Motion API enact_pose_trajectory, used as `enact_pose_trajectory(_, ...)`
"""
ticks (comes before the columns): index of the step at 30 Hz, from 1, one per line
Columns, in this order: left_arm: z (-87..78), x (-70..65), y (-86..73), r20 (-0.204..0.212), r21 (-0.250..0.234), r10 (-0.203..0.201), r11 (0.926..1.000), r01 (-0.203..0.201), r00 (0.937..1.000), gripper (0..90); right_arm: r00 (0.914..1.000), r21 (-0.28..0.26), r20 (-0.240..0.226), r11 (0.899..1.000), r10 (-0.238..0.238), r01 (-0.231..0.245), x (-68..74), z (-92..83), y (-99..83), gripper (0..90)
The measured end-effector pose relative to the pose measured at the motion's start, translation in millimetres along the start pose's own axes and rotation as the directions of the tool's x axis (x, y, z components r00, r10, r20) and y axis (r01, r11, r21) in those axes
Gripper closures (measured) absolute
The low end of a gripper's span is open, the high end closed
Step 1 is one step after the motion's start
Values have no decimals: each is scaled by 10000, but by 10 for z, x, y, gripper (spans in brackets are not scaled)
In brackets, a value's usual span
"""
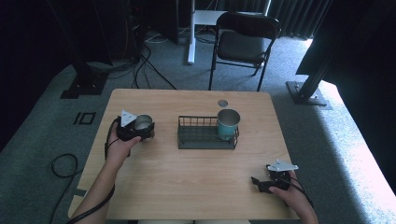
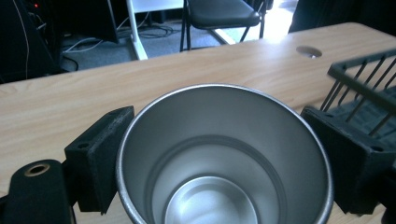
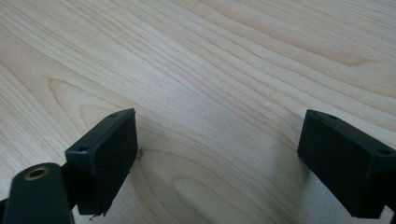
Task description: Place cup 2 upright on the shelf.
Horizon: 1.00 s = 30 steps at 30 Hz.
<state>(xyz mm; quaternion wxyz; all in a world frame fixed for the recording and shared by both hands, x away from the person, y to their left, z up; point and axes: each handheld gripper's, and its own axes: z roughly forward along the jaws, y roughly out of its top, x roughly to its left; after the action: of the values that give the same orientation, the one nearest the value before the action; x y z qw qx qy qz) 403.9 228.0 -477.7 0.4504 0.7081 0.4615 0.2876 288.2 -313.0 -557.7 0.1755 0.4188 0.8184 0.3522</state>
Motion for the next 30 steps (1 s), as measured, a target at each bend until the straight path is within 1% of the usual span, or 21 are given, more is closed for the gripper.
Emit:
enact_pose_trajectory(3, -42, -19, 94, 164, -126, -2, 9999, 4, 9999, 140, 10000, -1, 0, 10000, 0, 0, 0, 0, 0, 115)
enact_pose_trajectory(4, -51, -24, 114, 215, -197, -66, 9998, 70, 9997, 140, 10000, -2, 0, 10000, -2, 2, 0, 0, 0, 115)
enact_pose_trajectory(6, -82, -35, 173, 302, -230, 28, 9997, -21, 9995, 140, 10000, -4, 0, 10000, -4, 4, 0, 0, 0, 115)
enact_pose_trajectory(11, -169, -70, 301, 491, -362, 67, 9993, -49, 9988, 140, 10000, -2, 0, 10000, -2, 2, 0, 0, 0, 115)
enact_pose_trajectory(13, -205, -85, 357, 549, -499, -20, 9987, 48, 9985, 140, 10000, -1, 1, 10000, -3, 3, 0, 0, 0, 115)
enact_pose_trajectory(16, -258, -129, 443, 609, -630, 189, 9979, -151, 9980, 140, 10000, 0, 2, 10000, -5, 5, 0, 0, 0, 115)
enact_pose_trajectory(22, -333, -240, 602, 915, -866, 450, 9956, -370, 9948, 140, 10000, -2, 2, 10000, -5, 5, 0, 0, 0, 115)
enact_pose_trajectory(23, -338, -257, 626, 947, -924, 448, 9951, -361, 9945, 140, 10000, -1, 2, 10000, -5, 5, 0, 0, 0, 115)
enact_pose_trajectory(25, -345, -292, 671, 1052, -981, 570, 9941, -467, 9928, 140, 10000, -4, 2, 10000, -7, 7, 0, 0, 0, 115)
enact_pose_trajectory(27, -346, -312, 691, 1118, -1024, 544, 9938, -430, 9922, 140, 10000, -4, 3, 10000, -11, 11, 0, 0, 0, 115)
enact_pose_trajectory(28, -341, -363, 732, 1250, -1074, 669, 9928, -535, 9899, 140, 10000, -1, 3, 10000, -8, 8, 0, 0, 0, 115)
enact_pose_trajectory(30, -330, -411, 766, 1322, -1073, 826, 9919, -686, 9878, 140, 10000, -3, 2, 10000, -8, 8, 0, 0, 0, 115)
